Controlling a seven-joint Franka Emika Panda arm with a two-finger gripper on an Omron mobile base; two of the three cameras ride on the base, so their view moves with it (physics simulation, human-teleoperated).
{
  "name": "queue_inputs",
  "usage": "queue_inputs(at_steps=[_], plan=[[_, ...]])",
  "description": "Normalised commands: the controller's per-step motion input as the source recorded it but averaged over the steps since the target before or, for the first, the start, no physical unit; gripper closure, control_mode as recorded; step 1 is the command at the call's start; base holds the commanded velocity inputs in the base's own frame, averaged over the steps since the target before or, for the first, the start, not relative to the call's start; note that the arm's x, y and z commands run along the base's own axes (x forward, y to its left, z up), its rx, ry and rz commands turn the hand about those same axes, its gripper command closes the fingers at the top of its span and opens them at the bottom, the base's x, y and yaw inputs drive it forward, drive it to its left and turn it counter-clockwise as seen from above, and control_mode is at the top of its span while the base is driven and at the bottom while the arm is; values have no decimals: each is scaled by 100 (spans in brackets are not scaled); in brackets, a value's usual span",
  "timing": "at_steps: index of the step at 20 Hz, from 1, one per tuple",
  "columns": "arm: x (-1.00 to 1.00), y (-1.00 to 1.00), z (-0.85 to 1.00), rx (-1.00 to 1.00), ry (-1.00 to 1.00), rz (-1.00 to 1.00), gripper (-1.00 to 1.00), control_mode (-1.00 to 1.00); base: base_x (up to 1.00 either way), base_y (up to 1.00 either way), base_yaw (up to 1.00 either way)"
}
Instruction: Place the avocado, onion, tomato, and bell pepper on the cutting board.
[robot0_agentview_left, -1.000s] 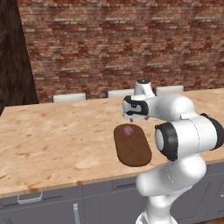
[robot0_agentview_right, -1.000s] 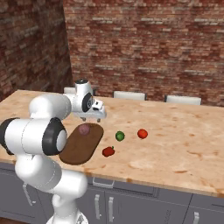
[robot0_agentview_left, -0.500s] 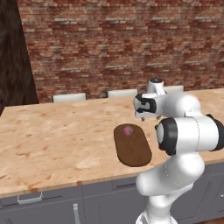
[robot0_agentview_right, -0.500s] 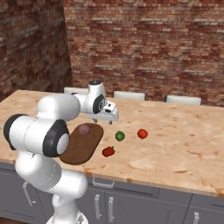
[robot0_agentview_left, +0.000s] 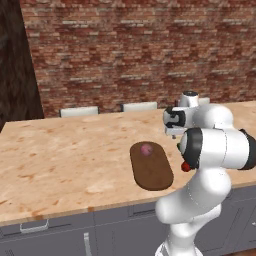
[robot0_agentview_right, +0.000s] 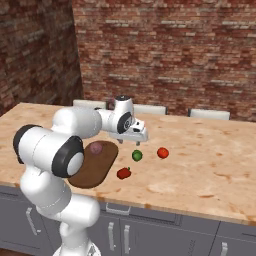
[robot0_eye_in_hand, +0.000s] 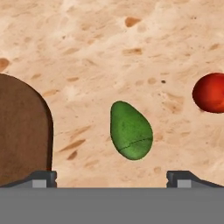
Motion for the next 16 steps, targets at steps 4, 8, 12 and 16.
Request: queue_inputs(at_steps=[4, 8, 12, 16], plan=[[0, -25, -15, 0, 0, 0, -100, -100, 0, 0, 0], [7, -12, -18, 0, 0, 1, -100, -100, 0, 0, 0], [8, 0, -16, 0, 0, 2, -100, -100, 0, 0, 0], [0, 0, -18, 0, 0, 0, -100, -100, 0, 0, 0]])
